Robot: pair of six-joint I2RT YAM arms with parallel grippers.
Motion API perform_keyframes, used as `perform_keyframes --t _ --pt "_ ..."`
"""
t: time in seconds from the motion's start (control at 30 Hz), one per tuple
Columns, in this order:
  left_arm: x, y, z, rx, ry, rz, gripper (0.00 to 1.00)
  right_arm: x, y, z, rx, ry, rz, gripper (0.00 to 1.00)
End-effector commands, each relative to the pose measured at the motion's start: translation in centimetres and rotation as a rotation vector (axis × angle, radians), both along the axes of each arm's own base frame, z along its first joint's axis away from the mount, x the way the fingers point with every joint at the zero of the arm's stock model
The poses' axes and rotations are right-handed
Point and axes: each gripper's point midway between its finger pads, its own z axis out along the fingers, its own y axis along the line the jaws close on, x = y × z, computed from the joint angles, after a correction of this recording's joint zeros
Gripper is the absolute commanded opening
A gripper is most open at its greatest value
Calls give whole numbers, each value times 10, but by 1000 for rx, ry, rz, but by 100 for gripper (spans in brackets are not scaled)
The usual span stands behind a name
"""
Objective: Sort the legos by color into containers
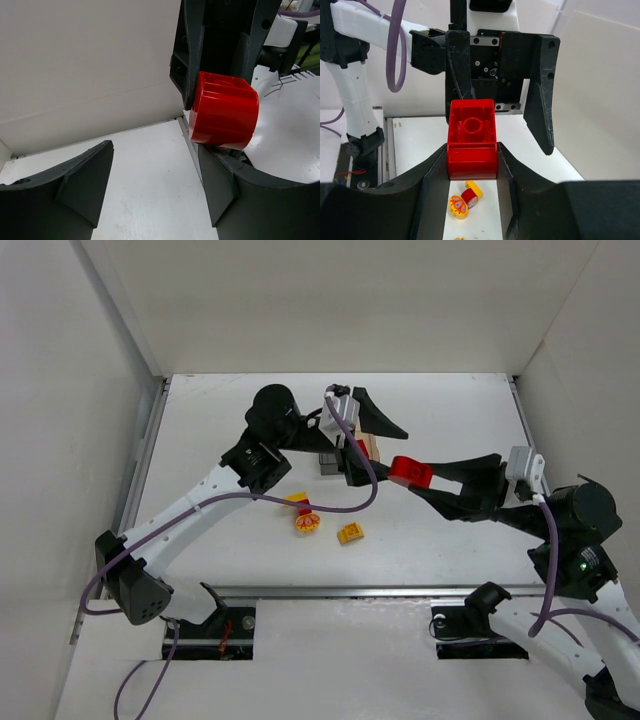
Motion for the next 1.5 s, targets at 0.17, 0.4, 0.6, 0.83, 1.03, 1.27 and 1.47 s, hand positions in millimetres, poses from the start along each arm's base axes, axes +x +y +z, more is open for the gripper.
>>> perform_keyframes --t 0.17,0.4,0.6,0.83,1.03,1.27,1.47 --pt "-30 17 25 -41 -118 -100 71 0 -3 21 53 -65 -19 0" --pt "-41 23 8 22 -115 -168 77 0 -7 23 62 -76 -42 0" --pt "-36 22 44 -65 -19 -100 78 8 0 11 37 -46 -34 0" --pt "-35 20 43 -47 5 -107 68 11 -2 10 44 -40 -56 0" --pt "-40 22 46 -47 19 -132 50 11 -4 14 53 -45 -68 0" --pt "-44 23 43 -34 20 -153 8 10 -4 14 50 -47 -59 0" --pt "-30 17 35 -4 72 -90 0 17 -7 15 86 12 -95 48"
